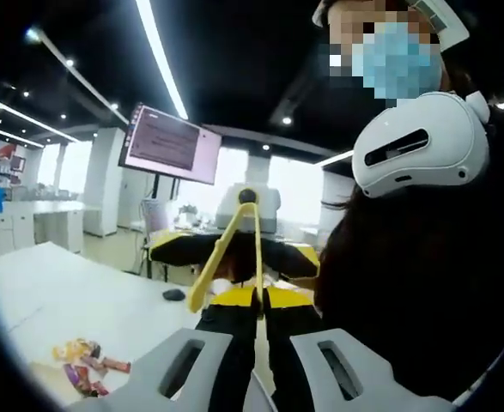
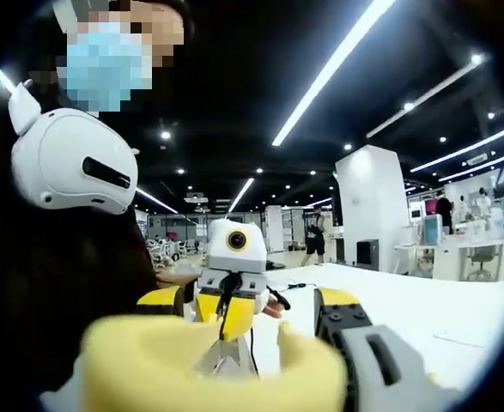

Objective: Place the target food into the container with the food tongs after gripping and lifting it, then release it inside without dropping or visibly crushing the food.

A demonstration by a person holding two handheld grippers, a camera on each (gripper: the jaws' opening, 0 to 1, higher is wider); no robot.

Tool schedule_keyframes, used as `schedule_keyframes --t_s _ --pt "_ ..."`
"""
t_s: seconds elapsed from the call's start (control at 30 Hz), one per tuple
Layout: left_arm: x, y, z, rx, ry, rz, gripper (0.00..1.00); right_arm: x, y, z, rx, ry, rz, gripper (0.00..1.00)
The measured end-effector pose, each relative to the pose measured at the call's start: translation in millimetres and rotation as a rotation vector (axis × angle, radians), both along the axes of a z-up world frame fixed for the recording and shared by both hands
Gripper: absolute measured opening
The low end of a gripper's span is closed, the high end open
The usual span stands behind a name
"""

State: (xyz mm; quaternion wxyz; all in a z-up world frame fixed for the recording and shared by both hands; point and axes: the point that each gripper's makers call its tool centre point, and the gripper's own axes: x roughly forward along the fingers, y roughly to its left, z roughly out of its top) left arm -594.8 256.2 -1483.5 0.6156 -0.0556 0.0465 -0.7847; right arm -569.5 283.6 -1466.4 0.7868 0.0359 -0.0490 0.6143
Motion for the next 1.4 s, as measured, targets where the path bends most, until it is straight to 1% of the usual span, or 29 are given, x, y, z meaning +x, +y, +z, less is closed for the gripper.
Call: schedule_keyframes --t_s 0.07,0.13,0.27,0.33,0.47,0.57,0.63,0.7,0.8,1.1,1.3,1.4 --pt "0.2 0 -1.1 0.010 0.002 0.001 0.00 0 0 -4.4 -0.030 -0.003 -0.006 0.61" --pt "-0.3 1 -1.7 0.018 0.001 -0.001 0.00 -1 1 -6.4 -0.043 -0.002 -0.004 0.58" --pt "-1.9 1 0.0 0.034 -0.008 -0.005 0.00 -4 1 -6.8 -0.047 -0.005 0.003 0.52" --pt "-2.2 2 0.7 0.042 -0.004 -0.008 0.00 -4 2 -7.2 -0.050 -0.011 0.005 0.48" --pt "-2.4 4 0.3 0.061 0.002 -0.009 0.00 -6 3 -9.5 -0.060 -0.011 0.011 0.45" --pt "-2.7 5 -0.1 0.068 0.007 -0.010 0.00 -8 4 -8.9 -0.054 -0.018 0.023 0.42" --pt "-2.5 5 0.2 0.069 0.009 -0.008 0.00 -11 5 -7.4 -0.047 -0.032 0.033 0.38" --pt "-3.4 6 1.5 0.068 0.013 -0.013 0.00 -13 7 -6.0 -0.041 -0.038 0.033 0.38" --pt "-4.5 6 2.7 0.075 0.006 -0.019 0.00 -13 8 -5.1 -0.031 -0.025 0.039 0.37" --pt "-5.6 6 2.0 0.085 -0.032 -0.007 0.00 -13 6 -6.7 -0.032 -0.004 0.039 0.39" --pt "-5.4 8 3.9 0.085 -0.023 -0.014 0.00 -14 9 -4.5 -0.008 0.002 0.052 0.35" --pt "-7.2 9 5.3 0.078 -0.021 -0.032 0.00 -17 10 -3.2 0.005 0.013 0.073 0.33"
